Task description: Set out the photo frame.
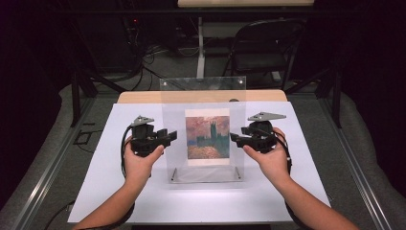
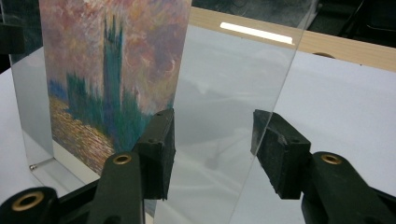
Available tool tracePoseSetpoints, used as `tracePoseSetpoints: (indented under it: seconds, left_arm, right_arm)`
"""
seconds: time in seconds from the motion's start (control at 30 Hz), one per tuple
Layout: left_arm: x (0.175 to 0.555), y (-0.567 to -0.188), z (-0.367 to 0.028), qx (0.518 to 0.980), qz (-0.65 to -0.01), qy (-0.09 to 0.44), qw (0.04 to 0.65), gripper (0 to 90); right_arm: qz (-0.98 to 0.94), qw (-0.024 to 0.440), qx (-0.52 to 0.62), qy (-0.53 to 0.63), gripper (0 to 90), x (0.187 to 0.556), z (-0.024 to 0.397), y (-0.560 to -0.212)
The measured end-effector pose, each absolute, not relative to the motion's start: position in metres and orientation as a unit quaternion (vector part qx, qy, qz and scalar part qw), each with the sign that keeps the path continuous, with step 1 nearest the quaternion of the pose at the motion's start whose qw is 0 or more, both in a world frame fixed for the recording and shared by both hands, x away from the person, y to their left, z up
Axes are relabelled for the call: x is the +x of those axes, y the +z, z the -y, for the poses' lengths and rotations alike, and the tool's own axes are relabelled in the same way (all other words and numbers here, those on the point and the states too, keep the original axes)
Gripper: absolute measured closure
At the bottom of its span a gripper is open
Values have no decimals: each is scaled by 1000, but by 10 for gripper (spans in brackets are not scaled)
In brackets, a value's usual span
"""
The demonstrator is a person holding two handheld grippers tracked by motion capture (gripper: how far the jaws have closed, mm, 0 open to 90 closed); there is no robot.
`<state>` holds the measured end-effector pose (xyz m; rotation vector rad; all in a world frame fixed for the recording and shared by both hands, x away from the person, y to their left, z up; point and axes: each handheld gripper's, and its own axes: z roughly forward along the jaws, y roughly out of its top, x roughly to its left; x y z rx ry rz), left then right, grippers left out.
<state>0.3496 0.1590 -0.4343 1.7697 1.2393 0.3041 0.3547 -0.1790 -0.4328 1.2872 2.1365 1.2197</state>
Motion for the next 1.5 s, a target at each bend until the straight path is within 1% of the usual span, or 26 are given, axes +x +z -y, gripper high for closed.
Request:
tracePoseSetpoints:
  seconds: [0.37, 0.5, 0.6, 1.17, 1.33, 1.5]
  left_arm:
    - [332, -435, -165, 727, -480, 123, 474, 586]
    - [321, -437, -165, 730, -468, 137, 479, 586]
    - [316, -438, -166, 731, -463, 139, 481, 587]
    - [292, -444, -167, 733, -441, 156, 493, 583]
    - [286, -444, -167, 737, -437, 156, 492, 579]
    - [284, -445, -167, 738, -433, 159, 493, 577]
  right_arm:
    - [-759, 178, 438, 447, 551, 336, 186, -433]
    - [-762, 180, 427, 452, 565, 328, 189, -433]
    - [-762, 181, 423, 456, 572, 323, 190, -434]
    - [-754, 200, 407, 475, 583, 297, 191, -442]
    - [-752, 191, 409, 480, 588, 291, 193, -443]
    - [-750, 193, 408, 484, 589, 287, 194, -444]
